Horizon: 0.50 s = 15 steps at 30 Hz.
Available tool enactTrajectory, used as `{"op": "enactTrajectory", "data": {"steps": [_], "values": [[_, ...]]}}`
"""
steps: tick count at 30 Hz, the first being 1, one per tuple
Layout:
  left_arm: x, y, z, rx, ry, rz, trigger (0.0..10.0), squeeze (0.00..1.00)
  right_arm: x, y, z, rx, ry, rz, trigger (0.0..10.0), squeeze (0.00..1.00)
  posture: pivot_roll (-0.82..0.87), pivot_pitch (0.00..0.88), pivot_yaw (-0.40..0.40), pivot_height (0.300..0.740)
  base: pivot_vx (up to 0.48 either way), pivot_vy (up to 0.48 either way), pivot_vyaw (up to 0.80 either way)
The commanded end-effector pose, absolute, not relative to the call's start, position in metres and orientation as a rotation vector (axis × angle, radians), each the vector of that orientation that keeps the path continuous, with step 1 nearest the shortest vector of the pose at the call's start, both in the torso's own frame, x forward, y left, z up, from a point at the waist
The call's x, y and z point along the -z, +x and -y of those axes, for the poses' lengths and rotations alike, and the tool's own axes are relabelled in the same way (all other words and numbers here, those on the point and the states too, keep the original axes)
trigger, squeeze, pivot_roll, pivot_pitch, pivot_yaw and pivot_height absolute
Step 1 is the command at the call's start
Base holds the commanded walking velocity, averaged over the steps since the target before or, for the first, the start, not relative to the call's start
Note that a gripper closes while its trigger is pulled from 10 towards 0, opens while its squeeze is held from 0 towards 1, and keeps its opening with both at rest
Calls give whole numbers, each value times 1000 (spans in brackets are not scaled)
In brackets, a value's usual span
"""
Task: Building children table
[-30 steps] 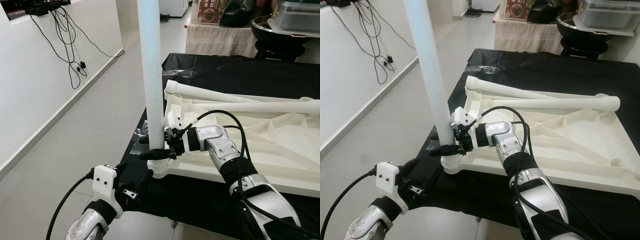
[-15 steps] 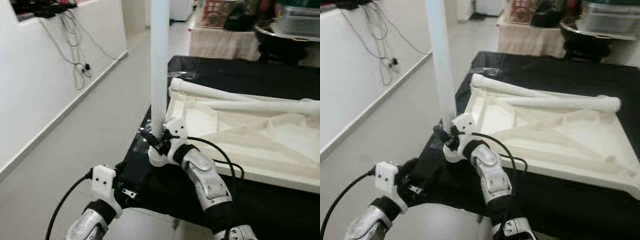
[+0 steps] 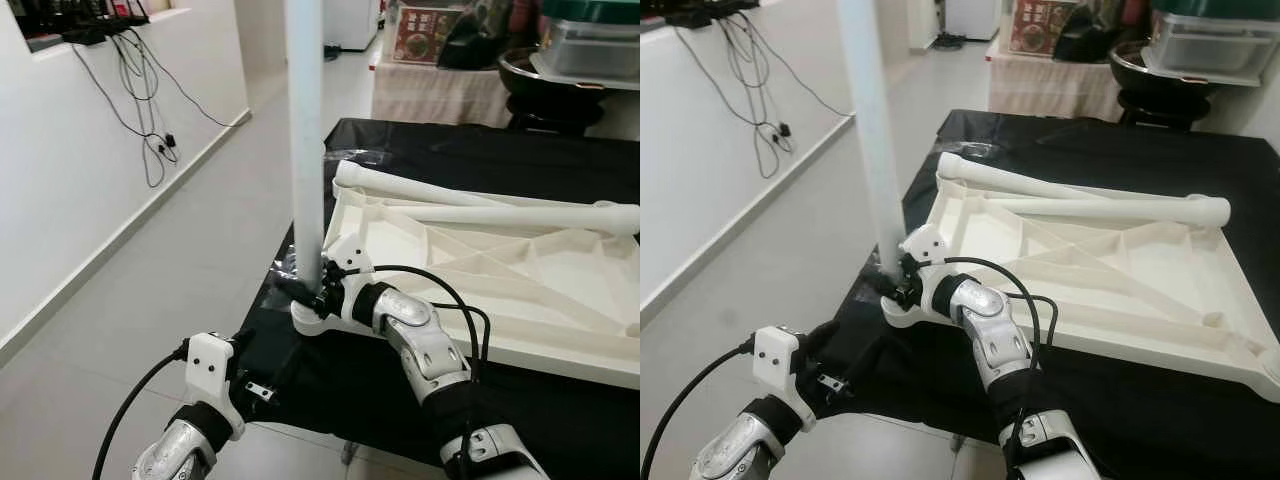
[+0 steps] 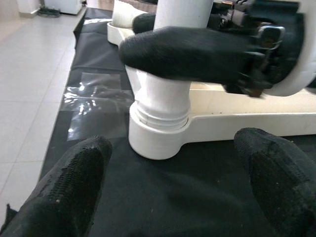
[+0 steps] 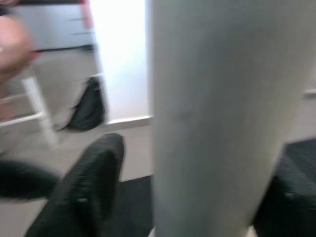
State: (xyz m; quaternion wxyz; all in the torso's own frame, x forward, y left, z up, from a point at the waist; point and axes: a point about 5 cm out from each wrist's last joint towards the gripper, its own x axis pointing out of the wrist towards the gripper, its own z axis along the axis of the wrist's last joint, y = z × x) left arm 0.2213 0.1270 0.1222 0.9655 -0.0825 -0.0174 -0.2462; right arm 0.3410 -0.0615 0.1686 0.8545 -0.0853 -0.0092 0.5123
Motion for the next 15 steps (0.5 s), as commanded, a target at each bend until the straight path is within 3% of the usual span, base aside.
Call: {"op": "enactTrajectory", "data": {"steps": [1, 2, 3, 8, 9, 10, 11, 15], "values": [[-120, 220, -128, 506, -161, 17, 10000, 0, -172, 339, 56, -1256, -228, 21, 10000, 1000, 99, 101, 19, 740, 0, 0, 0], [-120, 220, -128, 506, -161, 17, 10000, 0, -172, 339, 56, -1256, -228, 21, 10000, 1000, 99, 101, 19, 740, 0, 0, 0], [-120, 219, -128, 507, -160, 17, 10000, 0, -171, 342, 58, -1320, -270, 3, 10000, 0, 105, 102, 20, 740, 0, 0, 0], [-120, 217, -127, 507, -156, 16, 10000, 0, -167, 350, 60, -1371, -279, -77, 10000, 0, 130, 113, 13, 740, 0, 0, 0], [-120, 215, -126, 507, -155, 16, 10000, 0, -166, 353, 60, -1373, -280, -92, 6314, 0, 135, 117, 10, 740, 0, 0, 0], [-121, 215, -126, 506, -154, 15, 10000, 0, -166, 354, 60, -1375, -283, -98, 6314, 0, 135, 117, 10, 740, 0, 0, 0], [-121, 214, -126, 506, -154, 14, 10000, 0, -167, 355, 60, -1382, -269, -111, 0, 0, 143, 122, 9, 740, 0, 0, 0], [-121, 213, -126, 505, -153, 13, 10000, 0, -168, 356, 61, -1395, -246, -123, 0, 0, 143, 122, 9, 740, 0, 0, 0]]}}
